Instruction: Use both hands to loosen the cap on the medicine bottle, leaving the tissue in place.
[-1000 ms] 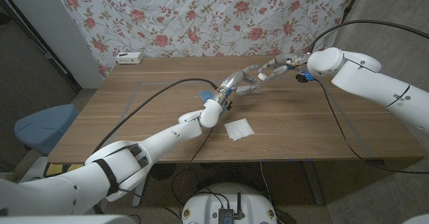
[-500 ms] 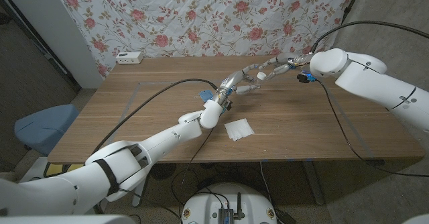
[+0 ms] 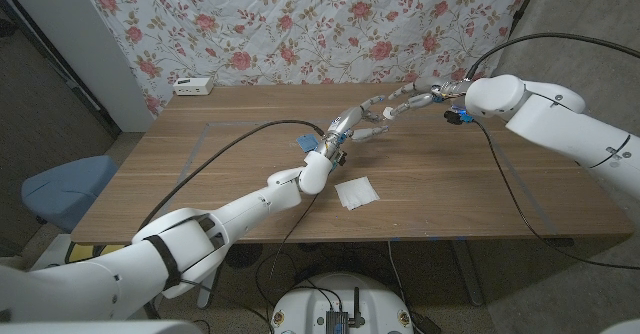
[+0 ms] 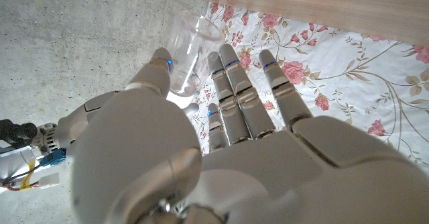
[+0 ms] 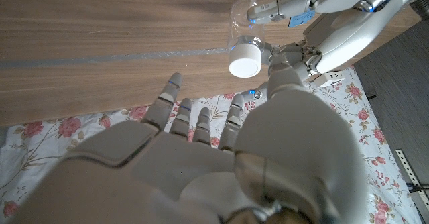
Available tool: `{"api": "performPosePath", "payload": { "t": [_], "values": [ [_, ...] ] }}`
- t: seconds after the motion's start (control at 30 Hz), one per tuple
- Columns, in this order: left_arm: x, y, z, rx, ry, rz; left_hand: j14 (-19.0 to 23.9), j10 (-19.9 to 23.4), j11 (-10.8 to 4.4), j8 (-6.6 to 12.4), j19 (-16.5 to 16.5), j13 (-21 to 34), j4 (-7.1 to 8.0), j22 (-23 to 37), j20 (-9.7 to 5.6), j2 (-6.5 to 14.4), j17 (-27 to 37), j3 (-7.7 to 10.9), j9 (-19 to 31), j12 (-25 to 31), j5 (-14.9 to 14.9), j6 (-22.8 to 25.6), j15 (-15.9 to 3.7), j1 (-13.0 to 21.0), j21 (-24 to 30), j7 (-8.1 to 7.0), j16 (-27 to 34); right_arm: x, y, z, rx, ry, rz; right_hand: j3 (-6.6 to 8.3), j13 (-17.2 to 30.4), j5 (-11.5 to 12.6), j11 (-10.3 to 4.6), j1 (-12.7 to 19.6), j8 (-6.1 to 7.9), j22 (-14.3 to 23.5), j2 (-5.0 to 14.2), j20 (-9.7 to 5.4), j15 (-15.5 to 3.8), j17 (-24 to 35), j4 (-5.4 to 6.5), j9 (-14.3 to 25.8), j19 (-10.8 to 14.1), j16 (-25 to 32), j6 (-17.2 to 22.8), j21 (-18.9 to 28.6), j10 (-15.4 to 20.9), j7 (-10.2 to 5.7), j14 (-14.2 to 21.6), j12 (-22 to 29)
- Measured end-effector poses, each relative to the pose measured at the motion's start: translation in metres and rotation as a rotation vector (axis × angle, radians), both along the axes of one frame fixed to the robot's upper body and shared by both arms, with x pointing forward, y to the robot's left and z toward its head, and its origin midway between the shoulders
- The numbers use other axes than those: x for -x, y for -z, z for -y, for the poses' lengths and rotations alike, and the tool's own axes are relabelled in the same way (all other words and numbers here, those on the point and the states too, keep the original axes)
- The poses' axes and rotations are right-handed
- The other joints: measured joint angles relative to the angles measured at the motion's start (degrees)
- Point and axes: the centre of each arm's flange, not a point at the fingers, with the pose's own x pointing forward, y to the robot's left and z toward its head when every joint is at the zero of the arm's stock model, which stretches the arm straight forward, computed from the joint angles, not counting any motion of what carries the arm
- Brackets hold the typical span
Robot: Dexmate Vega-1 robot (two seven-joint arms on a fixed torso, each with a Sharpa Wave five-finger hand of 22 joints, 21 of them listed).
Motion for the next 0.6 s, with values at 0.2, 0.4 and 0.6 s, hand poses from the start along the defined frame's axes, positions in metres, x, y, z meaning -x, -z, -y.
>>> {"api": "performPosePath", "payload": {
  "t": [0.2, 0.4, 0.6],
  "values": [
    [-0.0015, 0.0015, 0.0014, 0.009, 0.002, 0.007, -0.3, 0.0, 0.0, 0.0, 0.0, 0.0, 0.17, 0.0, 0.0, 0.0, 0.0, -0.31, 0.0, -0.2, 0.1, 0.0, 0.29, 0.0, 0.0, 0.0, -0.2, 0.0019, -0.0008, 0.0001, -0.003, 0.021, 0.013, -1.09, 0.0, 0.0, 1.0, -2.2, 0.44, 0.0, -0.33, 0.24, 0.52, 0.0, 0.63, 0.3, 0.4, 0.4, 0.5, 0.4, 1.0, 2.07, 0.9, 0.1],
    [-0.0013, 0.0022, 0.0027, 0.032, 0.009, 0.023, -0.5, 0.0, 0.01, 0.0, 0.0, 0.0, 0.35, 0.0, 0.0, 0.0, 0.0, -0.6, 0.0, -0.2, 0.1, 0.0, 0.12, 0.0, 0.0, 0.0, -0.2, 0.003, 0.0008, -0.0033, 0.006, 0.036, 0.024, -2.02, 0.0, 0.3, 2.14, -4.0, 1.44, 0.0, -1.51, 0.83, 1.31, 0.0, 0.62, 0.3, 2.5, 0.9, 2.9, 0.6, 2.2, 3.3, 2.8, 0.5],
    [-0.003, 0.0041, 0.0044, 0.037, 0.01, 0.024, -0.5, 0.0, 0.01, 0.0, 0.0, 0.0, 0.57, 0.0, 0.01, 0.0, 0.0, -0.85, 0.0, 0.0, 0.1, 0.0, 0.12, 0.0, 0.0, 0.0, -0.2, 0.0024, 0.0005, -0.0033, 0.017, 0.057, 0.03, -2.67, 0.0, 0.5, 2.56, -5.2, 1.44, 0.0, -2.31, 1.34, 1.44, -0.3, 0.78, 0.3, 3.0, 0.9, 2.3, 0.6, 2.6, 4.28, 3.3, 0.5]
  ]
}}
